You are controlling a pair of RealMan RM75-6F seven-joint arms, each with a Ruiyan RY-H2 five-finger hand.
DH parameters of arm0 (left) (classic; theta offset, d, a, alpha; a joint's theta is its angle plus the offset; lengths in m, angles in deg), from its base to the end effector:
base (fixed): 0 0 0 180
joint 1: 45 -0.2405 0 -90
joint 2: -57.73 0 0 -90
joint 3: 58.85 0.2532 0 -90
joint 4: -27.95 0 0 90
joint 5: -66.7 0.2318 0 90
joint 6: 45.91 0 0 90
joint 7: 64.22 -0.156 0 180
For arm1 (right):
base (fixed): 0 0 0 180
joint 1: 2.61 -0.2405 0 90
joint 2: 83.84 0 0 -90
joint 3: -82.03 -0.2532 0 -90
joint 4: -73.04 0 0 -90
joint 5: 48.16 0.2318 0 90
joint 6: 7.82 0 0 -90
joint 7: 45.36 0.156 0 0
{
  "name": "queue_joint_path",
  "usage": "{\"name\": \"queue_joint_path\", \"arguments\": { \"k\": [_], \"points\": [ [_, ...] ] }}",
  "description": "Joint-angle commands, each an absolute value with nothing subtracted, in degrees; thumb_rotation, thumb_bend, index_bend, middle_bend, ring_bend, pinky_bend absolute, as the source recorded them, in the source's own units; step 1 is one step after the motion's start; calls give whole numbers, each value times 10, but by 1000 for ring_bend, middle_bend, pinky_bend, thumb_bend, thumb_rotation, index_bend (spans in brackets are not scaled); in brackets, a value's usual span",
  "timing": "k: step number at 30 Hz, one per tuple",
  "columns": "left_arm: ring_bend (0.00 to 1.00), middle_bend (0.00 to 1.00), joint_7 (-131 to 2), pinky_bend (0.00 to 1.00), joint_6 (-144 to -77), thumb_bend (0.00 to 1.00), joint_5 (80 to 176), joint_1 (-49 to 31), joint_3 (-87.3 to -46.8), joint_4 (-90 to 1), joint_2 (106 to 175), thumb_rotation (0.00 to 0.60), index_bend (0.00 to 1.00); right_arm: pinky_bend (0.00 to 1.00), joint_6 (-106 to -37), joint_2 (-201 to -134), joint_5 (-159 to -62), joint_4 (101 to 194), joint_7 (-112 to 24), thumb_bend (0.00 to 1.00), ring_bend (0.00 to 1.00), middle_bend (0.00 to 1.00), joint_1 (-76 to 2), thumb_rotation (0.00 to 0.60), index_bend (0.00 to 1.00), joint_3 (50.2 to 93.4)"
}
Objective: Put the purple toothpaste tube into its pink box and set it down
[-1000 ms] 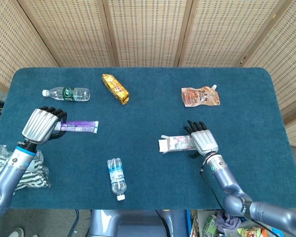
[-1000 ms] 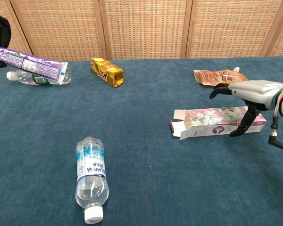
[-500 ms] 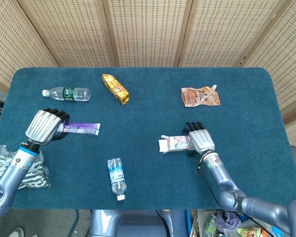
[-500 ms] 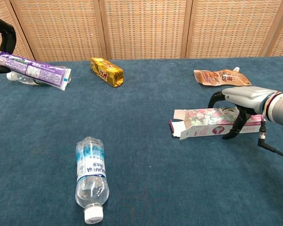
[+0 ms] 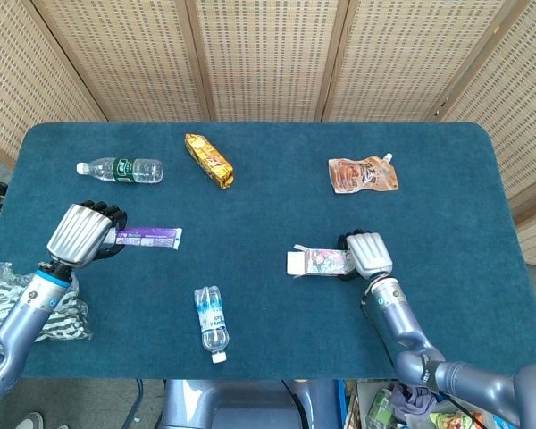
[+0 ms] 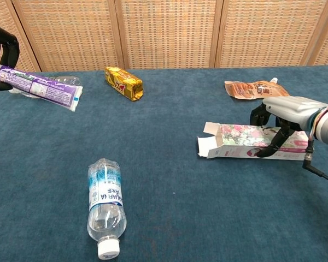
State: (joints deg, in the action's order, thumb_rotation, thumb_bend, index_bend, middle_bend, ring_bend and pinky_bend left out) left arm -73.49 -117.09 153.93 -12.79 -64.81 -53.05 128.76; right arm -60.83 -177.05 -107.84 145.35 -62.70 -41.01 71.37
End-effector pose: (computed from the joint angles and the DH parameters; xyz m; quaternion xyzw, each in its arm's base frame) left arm -0.2217 0.3471 0.0929 -0.7388 -0.1966 -0.3952 0.5092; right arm -0.2116 -0.3714 -0.0484 0.7004 -0.4276 0.3198 0.4737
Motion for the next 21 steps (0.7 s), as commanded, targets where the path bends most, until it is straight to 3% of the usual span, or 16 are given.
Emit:
{"name": "queue_joint_path", "arguments": {
  "k": [1, 21],
  "points": [
    [552, 671, -736, 618, -1176, 258, 1540, -124, -654, -537, 1284, 600, 803, 407, -618, -1760, -1087, 1471, -622, 4, 315, 456, -407, 600, 508, 711],
    [552, 670, -785, 618, -1165, 258, 1539, -107, -673, -675, 1261, 600, 804, 408, -666, -1698, -1085, 1636, -676, 4, 316, 461, -413, 600, 520, 689]
  ]
}}
